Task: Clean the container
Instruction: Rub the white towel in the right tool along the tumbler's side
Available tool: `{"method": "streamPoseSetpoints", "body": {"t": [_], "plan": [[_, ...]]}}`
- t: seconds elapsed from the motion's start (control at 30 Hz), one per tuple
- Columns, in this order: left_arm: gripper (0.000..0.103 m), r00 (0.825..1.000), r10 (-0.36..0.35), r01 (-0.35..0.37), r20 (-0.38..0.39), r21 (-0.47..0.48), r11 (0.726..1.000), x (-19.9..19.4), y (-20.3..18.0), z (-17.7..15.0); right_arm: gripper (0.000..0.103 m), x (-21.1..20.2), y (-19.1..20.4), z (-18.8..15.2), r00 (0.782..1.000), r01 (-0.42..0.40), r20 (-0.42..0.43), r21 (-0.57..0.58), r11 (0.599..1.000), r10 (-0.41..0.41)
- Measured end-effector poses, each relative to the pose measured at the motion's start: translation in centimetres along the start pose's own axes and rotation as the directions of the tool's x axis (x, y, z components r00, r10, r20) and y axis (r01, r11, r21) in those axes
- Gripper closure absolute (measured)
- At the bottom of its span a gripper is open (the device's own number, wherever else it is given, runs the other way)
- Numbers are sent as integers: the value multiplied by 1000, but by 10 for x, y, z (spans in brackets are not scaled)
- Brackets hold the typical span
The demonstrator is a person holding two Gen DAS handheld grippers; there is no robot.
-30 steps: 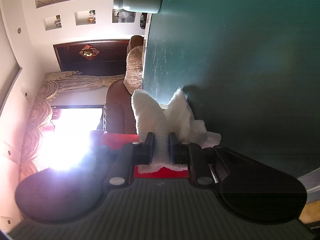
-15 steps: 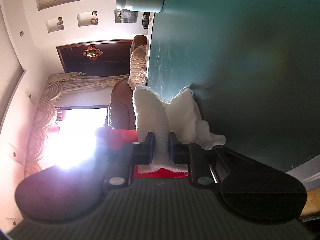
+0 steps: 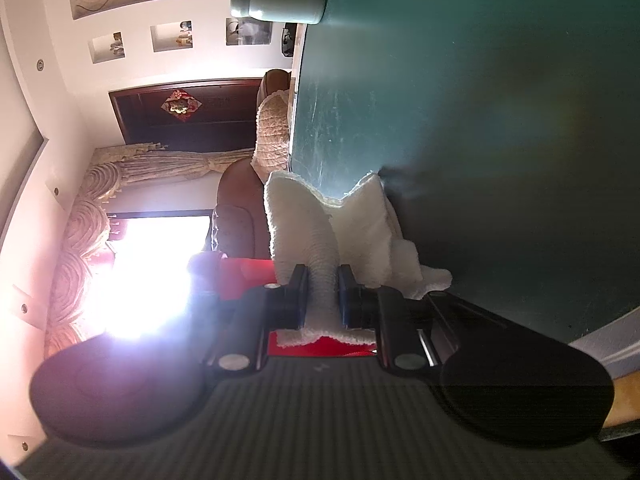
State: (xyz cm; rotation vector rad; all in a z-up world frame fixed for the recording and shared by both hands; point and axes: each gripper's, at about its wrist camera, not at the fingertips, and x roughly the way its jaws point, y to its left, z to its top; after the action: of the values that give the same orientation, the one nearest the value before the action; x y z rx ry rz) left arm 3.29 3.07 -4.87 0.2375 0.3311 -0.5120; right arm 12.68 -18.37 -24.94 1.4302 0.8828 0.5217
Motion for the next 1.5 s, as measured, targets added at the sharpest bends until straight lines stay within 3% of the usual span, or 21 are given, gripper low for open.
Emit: {"method": "streamPoseSetpoints", "body": {"t": [0.13, 0.37, 0.6, 0.67, 0.77, 0.83, 1.0, 1.1, 1.27, 1.33, 1.43, 1.5], "plan": [[10, 1000, -13, 13, 1, 10, 1000, 1, 12, -4, 84, -25, 3, 0, 1000, 3, -6, 2, 1000, -3], [10, 999, -32, 31, 8, 24, 999, 1, 14, -7, 84, -21, 4, -1, 1000, 7, -7, 3, 1000, -7], [10, 997, -74, 73, 19, 47, 996, 2, 20, -12, 84, -13, 8, 4, 997, 75, -22, 8, 997, -75], [10, 996, -90, 89, 23, 54, 995, 2, 22, -14, 84, -15, 12, 5, 999, 26, -25, 15, 1000, -26], [10, 992, -123, 120, 34, 66, 991, -2, 30, -11, 84, -19, 23, 3, 992, -127, -13, 18, 992, 127], [10, 989, -144, 141, 40, 73, 987, -2, 33, -12, 84, -18, 31, 1, 995, -101, 3, -32, 994, 101], [10, 976, -213, 207, 50, 99, 973, -2, 44, -15, 85, 5, 7, 3, 998, 60, -28, 23, 998, -59], [10, 967, -248, 241, 56, 111, 964, 0, 52, -17, 85, 6, 8, -1, 998, 52, -25, 26, 998, -52], [10, 956, -288, 279, 59, 125, 952, 2, 63, -20, 84, 5, 33, -7, 997, -80, -1, -10, 997, 80], [10, 951, -303, 294, 60, 131, 947, 3, 67, -21, 84, 11, 37, -5, 999, -52, 3, -39, 998, 53], [10, 944, -326, 315, 60, 138, 939, 4, 73, -22, 84, 27, 27, 3, 998, 51, -31, -8, 999, -51], [10, 938, -341, 330, 59, 146, 933, 5, 78, -23, 85, 32, 18, 5, 997, 58, -55, 33, 998, -56]]}}
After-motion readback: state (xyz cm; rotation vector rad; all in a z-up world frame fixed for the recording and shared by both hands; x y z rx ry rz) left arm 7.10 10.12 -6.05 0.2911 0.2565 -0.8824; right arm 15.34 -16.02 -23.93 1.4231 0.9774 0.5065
